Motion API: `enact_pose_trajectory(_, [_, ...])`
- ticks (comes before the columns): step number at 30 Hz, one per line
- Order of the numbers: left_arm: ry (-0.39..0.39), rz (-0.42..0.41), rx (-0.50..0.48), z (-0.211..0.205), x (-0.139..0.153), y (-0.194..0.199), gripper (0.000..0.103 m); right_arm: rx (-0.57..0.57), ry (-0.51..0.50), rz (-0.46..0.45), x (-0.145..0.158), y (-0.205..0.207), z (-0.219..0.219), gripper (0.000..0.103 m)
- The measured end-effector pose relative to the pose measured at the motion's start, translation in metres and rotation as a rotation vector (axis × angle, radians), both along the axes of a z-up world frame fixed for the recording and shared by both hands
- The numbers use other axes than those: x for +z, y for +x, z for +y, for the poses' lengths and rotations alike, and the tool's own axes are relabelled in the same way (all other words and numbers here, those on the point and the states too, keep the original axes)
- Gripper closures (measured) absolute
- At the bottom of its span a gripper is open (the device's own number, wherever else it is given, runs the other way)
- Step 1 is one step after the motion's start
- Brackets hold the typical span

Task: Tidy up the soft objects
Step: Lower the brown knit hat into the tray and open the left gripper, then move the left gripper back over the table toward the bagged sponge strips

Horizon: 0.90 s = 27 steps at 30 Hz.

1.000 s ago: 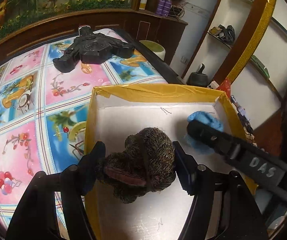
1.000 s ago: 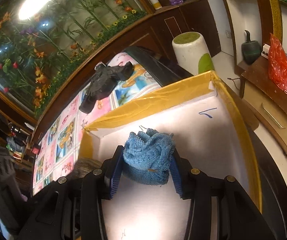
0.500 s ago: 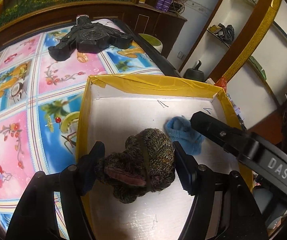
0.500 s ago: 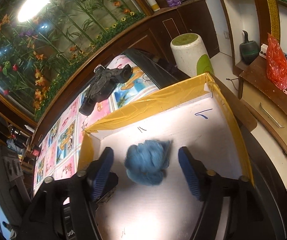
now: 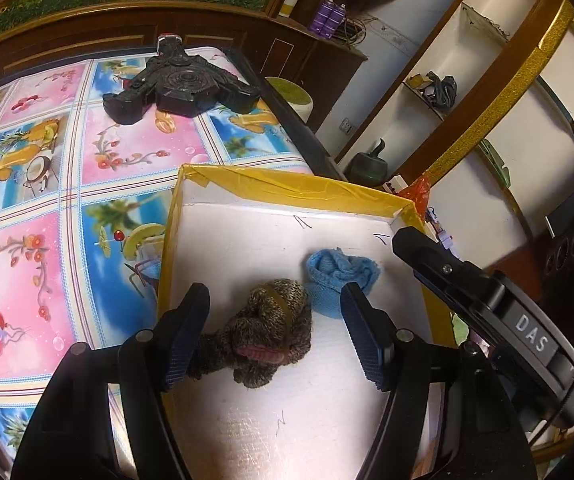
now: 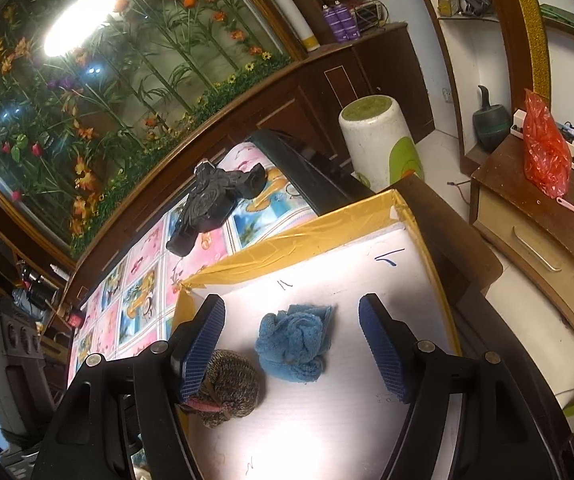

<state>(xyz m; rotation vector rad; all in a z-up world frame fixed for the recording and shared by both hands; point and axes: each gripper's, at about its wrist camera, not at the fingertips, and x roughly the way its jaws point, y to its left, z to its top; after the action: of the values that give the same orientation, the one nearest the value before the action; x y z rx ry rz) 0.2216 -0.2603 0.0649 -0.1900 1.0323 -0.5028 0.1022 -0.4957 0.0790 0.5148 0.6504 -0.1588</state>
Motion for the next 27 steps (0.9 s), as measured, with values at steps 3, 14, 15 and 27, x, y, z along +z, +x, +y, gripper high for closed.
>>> enact_pose_trajectory(3, [-0.017,-0.020,-0.003,0.007,0.011,-0.009,0.036,-0.007,-0.023,-0.012,0.002,-0.006,0.003,0.032])
enact_pose_trajectory(14, [-0.035,-0.240,-0.034,0.078,0.065,-0.111,0.036,0.042,-0.070,-0.034,0.007,-0.015,0.021,0.032])
enact_pose_trajectory(15, [-0.032,-0.266,-0.026,0.088,0.066,-0.125,0.036,0.042,-0.072,-0.036,0.007,-0.016,0.021,0.032])
enact_pose_trajectory(27, [0.116,-0.371,0.174,0.204,0.014,-0.234,0.036,0.092,-0.156,-0.052,0.006,-0.020,0.049,0.031])
